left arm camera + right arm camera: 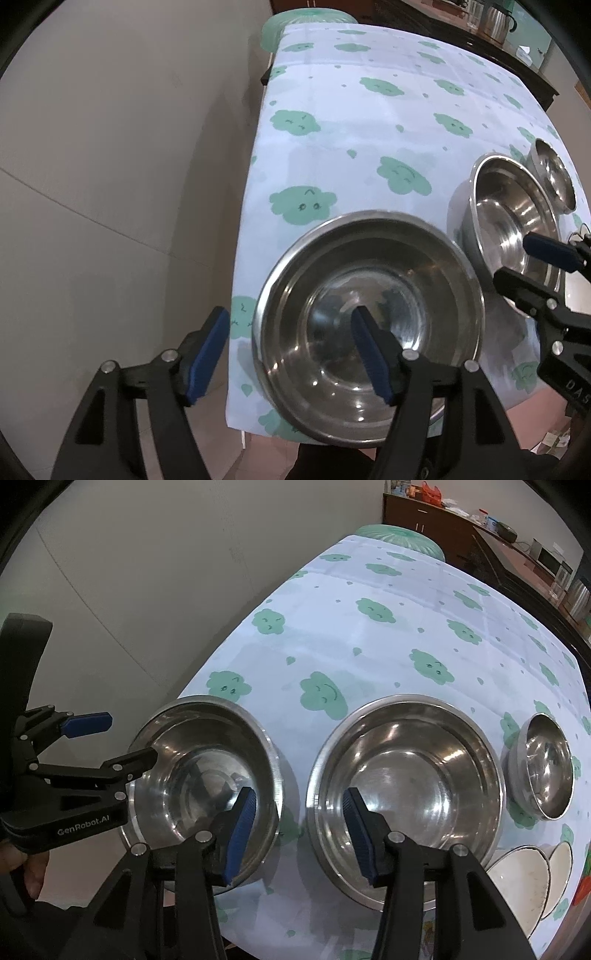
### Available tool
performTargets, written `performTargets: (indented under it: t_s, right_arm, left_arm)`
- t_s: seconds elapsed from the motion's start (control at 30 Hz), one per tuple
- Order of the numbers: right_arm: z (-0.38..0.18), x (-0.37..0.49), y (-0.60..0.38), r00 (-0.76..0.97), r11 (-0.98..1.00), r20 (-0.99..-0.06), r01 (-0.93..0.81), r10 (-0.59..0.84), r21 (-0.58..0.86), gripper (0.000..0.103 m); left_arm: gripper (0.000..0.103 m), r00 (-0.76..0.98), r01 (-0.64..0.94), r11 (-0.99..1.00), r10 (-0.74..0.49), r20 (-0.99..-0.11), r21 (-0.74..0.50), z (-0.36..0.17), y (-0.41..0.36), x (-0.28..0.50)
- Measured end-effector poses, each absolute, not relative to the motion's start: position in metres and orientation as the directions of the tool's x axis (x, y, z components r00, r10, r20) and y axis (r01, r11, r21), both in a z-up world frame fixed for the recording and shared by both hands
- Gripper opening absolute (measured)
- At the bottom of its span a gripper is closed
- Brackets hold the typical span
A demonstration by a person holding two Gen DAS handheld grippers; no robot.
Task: Organize plates and bowls
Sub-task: 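Move both grippers to another large steel bowl and close on its rim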
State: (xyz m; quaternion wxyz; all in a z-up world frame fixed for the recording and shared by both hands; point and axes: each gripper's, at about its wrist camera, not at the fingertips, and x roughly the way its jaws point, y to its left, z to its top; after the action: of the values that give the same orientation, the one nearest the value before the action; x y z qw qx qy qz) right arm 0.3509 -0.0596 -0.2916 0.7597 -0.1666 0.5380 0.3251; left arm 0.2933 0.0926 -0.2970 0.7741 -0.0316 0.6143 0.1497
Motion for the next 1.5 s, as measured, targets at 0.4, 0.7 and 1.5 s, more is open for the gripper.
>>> performTargets:
  t_s: [0.4, 0.7, 1.5]
  right_arm:
    - [-0.290, 0.368, -0.081, 0.231, 0.764, -0.923, -0.638, 0.309, 0.095, 0.052]
    - [-0.291, 0.396, -0.125, 0.280, 0.836, -0.922, -0.543, 0.267, 0.077, 0.052]
    - [-0.317, 0.444, -0.195, 0.257, 0.905, -0.953, -0.424, 0.159, 0.036, 0.052]
  left_arm:
    - [0.069, 0.217, -0.221, 0.968, 0.165, -0.962, 0.117, -0.294, 0.072, 0.319]
    - [0.069, 0.257, -0.119, 0.989, 0.120, -0.959, 0.092, -0.284, 0.034, 0.356]
    - [0.069, 0.186, -0.008, 0.995, 0.096, -0.978, 0.096, -0.318, -0.025, 0.410]
